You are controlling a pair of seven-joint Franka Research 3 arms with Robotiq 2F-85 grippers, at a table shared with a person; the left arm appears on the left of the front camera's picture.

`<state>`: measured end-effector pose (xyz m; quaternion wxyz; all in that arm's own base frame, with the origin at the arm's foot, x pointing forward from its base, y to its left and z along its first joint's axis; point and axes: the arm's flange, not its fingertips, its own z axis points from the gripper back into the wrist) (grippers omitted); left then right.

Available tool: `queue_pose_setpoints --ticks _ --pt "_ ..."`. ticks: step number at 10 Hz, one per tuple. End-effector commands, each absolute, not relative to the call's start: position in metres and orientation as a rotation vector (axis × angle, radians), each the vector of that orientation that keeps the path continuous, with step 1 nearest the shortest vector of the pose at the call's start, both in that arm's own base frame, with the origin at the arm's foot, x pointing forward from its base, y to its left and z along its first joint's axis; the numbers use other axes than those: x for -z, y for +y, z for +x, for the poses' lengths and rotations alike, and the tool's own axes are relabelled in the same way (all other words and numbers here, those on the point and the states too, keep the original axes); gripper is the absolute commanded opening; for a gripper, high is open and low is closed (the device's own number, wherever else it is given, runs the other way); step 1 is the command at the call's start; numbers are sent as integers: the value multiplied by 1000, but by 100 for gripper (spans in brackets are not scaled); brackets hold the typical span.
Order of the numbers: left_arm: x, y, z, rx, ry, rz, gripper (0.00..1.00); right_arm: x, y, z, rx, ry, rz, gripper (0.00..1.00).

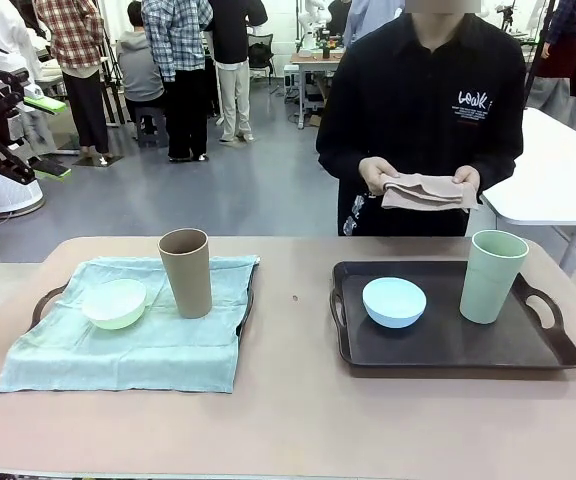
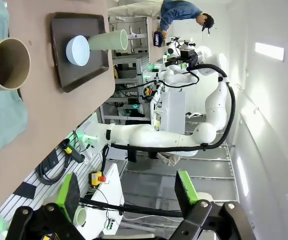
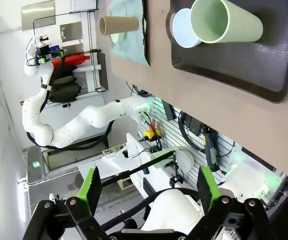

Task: Set up a tray with a mat and arrange the tableware.
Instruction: Pick up the Picnic Bowl and Reusable plastic cup from the Handle tray in front of the human's position and hold them in the air.

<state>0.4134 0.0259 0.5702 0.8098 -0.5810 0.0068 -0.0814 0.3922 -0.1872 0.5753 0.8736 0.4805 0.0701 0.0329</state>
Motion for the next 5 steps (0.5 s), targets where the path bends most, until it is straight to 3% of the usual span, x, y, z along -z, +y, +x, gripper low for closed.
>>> queue_pose_setpoints --ticks 1,4,5 --pt "-578 22 411 178 15 -1263 100 -574 -182 392 -49 132 1011 100" --pt "-578 22 411 178 15 -1263 100 -575 -187 392 -69 146 1004 100" --pt "-572 25 413 179 12 -1241 100 -585 -183 383 -353 8 859 100"
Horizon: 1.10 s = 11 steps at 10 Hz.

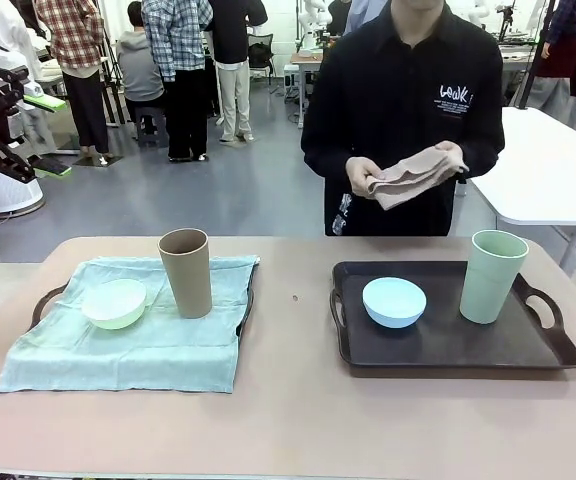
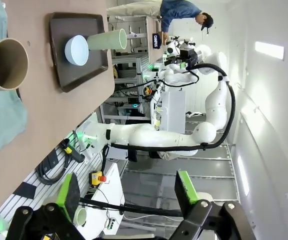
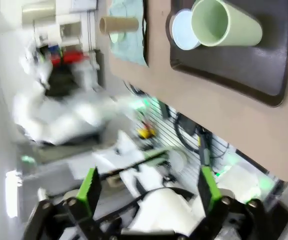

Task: Set up a tray with a mat and arrange the tableware.
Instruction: Pick up the Picnic Bowl and Reusable plastic cup from the Handle tray in front of the human's position and hold them in the air.

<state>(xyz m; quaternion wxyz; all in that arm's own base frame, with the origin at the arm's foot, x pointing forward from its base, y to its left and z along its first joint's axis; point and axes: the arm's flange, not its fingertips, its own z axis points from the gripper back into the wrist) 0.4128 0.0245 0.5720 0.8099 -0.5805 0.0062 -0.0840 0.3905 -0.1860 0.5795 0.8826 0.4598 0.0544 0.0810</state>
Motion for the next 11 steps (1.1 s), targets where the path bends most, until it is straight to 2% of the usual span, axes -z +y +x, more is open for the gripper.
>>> queue_pose_setpoints --ticks 1,3,4,5,6,7,9,10,11 --pt "-594 -10 407 298 -6 -1070 100 -596 -184 383 -630 -46 738 100" --pt "-622 -88 405 392 4 -698 100 -600 -193 399 -937 -48 644 100" --pt "-625 -120 408 408 17 -566 100 -595 -198 407 -1092 -36 635 100" --pt "-620 -154 416 391 9 -457 100 -590 -202 419 -1175 -39 727 100" --pt "-611 -186 424 395 -77 -363 100 -584 -200 430 -1164 -63 889 100" --pt "-632 -143 394 441 6 -604 100 -605 -182 408 -951 18 652 100" --pt "-632 -143 394 441 6 -604 100 -605 -182 408 -951 18 652 100" --pt "-626 -174 403 449 -21 -508 100 -591 -188 418 -1040 -26 696 100" --pt "-618 -196 405 446 -54 -531 100 -594 -186 434 -1022 -124 875 100"
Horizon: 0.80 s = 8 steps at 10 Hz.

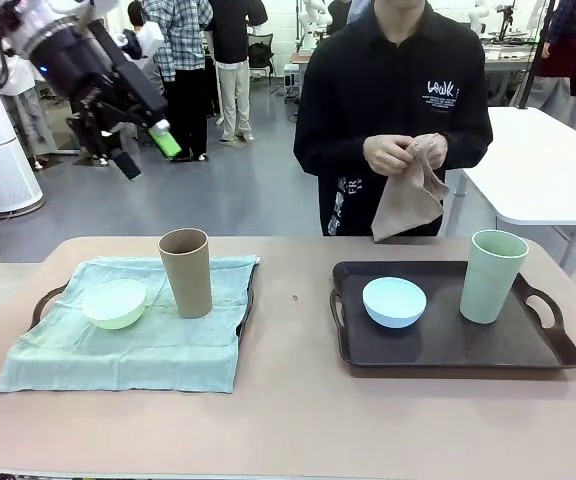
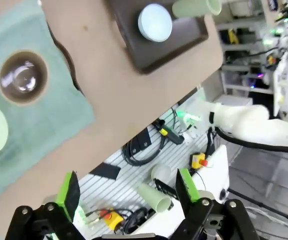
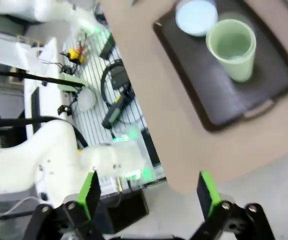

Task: Set up a tray with a mat and arrange the tableware.
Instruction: Pick up the Picnic Bowl and Reusable plastic cup from the Handle tray in front of the human's position and hold them in the air.

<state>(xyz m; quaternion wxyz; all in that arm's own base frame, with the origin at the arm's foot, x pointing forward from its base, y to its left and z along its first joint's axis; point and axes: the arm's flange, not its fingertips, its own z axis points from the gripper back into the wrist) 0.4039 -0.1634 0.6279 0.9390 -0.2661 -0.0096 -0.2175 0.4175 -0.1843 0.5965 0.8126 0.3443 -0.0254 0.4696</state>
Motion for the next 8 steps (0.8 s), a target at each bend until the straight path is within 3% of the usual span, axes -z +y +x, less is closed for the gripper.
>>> queue_pose_setpoints --ticks 1,4,5,6,7,8 --pt "-610 -232 413 465 -48 -542 100 -586 -178 454 -1001 -193 1021 100" --pt "-571 -299 427 520 -51 -511 100 -549 -178 466 -1087 -287 1145 100" --pt "-561 -309 431 543 -39 -498 100 -542 -181 462 -1057 -285 1089 100" --pt "-574 -296 412 527 -46 -528 100 -547 -186 447 -852 -231 873 100" --pt "-574 -296 412 527 -46 -528 100 -533 -165 471 -1055 -259 1129 100" --pt "-574 -296 412 527 -46 -528 100 -533 -165 471 -1055 -259 1129 100"
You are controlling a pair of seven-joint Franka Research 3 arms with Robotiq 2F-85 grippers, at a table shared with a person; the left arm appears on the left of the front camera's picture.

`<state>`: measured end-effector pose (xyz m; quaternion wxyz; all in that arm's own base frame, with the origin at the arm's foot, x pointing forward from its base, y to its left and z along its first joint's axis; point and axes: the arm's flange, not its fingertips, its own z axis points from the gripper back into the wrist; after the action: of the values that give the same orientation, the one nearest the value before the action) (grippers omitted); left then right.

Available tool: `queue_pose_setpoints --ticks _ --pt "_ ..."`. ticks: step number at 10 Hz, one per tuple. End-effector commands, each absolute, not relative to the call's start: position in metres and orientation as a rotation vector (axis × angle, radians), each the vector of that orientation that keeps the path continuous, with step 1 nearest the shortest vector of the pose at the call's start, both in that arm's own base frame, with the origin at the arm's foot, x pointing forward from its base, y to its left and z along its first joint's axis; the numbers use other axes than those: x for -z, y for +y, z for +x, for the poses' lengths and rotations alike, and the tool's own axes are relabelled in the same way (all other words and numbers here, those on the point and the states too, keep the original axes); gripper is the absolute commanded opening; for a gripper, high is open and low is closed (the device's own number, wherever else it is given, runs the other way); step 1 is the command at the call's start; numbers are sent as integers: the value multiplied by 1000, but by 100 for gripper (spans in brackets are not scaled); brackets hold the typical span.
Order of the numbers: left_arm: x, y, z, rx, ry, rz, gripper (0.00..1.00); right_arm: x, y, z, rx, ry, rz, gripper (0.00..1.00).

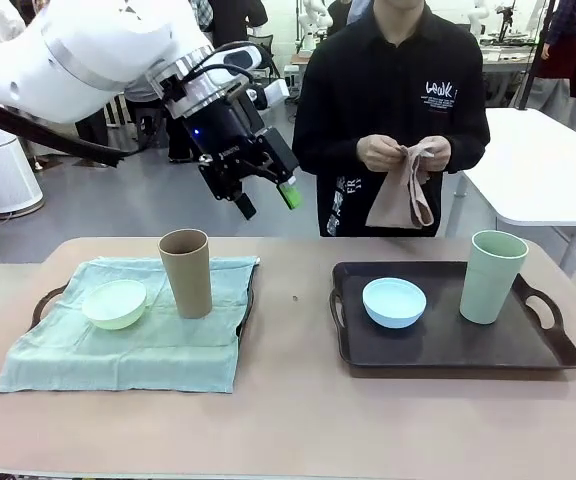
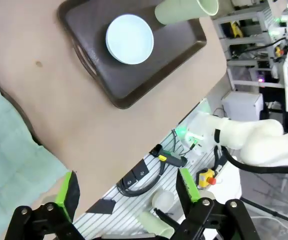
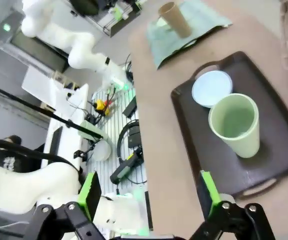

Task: Set up a tray with a mat and arrange the tableware.
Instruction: Pick up the Picnic Bowl and Reusable plastic cup from the Handle tray in front of the human's position and hold them in the air.

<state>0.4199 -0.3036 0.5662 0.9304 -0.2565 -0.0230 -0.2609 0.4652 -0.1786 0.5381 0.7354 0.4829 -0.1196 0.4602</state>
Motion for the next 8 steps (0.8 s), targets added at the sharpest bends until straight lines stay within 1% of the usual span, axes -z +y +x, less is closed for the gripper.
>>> queue_pose_setpoints --ticks 1,2,3,4,5,6,7,8 --pt "-574 -296 412 527 -46 -528 100 -533 -165 471 -1055 -259 1129 100" --pt "-566 -304 420 534 -47 -525 100 -538 -179 465 -1011 -263 1061 100" --pt "-560 -319 425 564 -101 -544 100 -533 -174 493 -1153 -413 1039 100" --pt "-554 -333 432 543 -176 -576 100 -525 -170 515 -1189 -551 1027 100" --pt "-551 -346 436 532 -208 -599 100 -521 -173 533 -1077 -754 961 100" --pt "-547 -360 440 547 -243 -607 100 -521 -177 550 -966 -881 872 100" --pt "-544 -366 441 559 -279 -623 100 -520 -182 557 -918 -900 846 100" --pt "-550 -347 436 523 -198 -573 100 -522 -189 556 -851 -825 905 100"
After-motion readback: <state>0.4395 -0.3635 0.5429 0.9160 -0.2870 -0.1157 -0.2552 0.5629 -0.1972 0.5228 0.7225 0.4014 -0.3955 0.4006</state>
